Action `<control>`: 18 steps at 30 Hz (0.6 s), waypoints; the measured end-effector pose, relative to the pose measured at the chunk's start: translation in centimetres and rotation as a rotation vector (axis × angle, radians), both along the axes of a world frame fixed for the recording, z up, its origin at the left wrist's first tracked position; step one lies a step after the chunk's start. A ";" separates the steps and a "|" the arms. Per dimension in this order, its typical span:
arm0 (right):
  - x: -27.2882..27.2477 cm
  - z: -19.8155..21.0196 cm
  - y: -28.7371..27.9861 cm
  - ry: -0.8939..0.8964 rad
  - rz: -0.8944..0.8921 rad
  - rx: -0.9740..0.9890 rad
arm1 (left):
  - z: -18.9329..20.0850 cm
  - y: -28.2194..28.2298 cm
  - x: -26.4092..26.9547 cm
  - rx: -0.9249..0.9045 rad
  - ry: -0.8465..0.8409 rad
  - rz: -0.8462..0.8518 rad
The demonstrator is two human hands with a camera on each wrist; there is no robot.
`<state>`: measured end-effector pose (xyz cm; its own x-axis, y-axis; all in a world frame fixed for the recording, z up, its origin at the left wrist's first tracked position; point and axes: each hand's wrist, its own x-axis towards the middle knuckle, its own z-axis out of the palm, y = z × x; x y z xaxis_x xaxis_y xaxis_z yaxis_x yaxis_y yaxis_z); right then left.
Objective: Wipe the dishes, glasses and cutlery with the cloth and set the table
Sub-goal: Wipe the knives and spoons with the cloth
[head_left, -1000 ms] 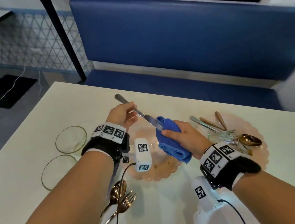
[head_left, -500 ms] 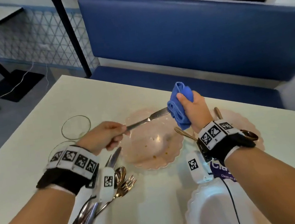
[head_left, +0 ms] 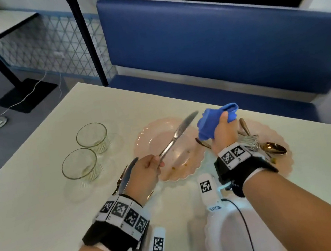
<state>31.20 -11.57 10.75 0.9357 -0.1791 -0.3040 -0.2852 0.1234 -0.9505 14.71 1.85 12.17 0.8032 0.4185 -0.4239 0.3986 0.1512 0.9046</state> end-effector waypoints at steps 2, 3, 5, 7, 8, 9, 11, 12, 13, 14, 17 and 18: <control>-0.1 0.4 -0.5 0.016 0.076 0.081 | -0.1 -0.5 -0.1 0.013 -0.032 0.009; -0.9 0.7 -0.4 0.020 0.191 0.108 | -0.1 -0.9 0.1 0.034 -0.038 -0.017; -2.8 1.4 0.1 -0.012 0.481 0.161 | 0.0 -1.8 0.4 0.058 -0.032 -0.084; -3.2 1.7 0.3 0.007 0.532 0.158 | 0.2 -2.7 0.4 0.042 -0.030 -0.132; -2.8 2.0 0.2 0.048 0.453 0.133 | 0.2 -3.0 0.4 0.067 -0.032 -0.147; -2.4 2.1 0.1 0.072 0.379 0.101 | 0.2 -3.2 0.3 0.108 -0.027 -0.156; -3.0 2.1 0.6 0.177 0.407 0.151 | 0.3 -3.3 0.6 0.183 -0.034 -0.130; -3.9 1.8 1.1 0.232 0.487 0.210 | 0.3 -3.4 0.9 0.178 -0.027 -0.088; -5.2 1.7 1.7 0.268 0.563 0.248 | 0.5 -3.4 1.3 0.140 -0.006 -0.037; -6.4 1.7 2.3 0.270 0.621 0.234 | 0.6 -3.5 1.6 0.092 0.028 -0.006; -7.8 2.2 2.0 0.154 0.719 0.125 | 1.5 -3.7 1.3 -0.095 0.139 -0.158; -7.6 2.7 1.6 0.105 0.734 0.070 | 2.1 -3.4 1.0 -0.146 0.152 -0.209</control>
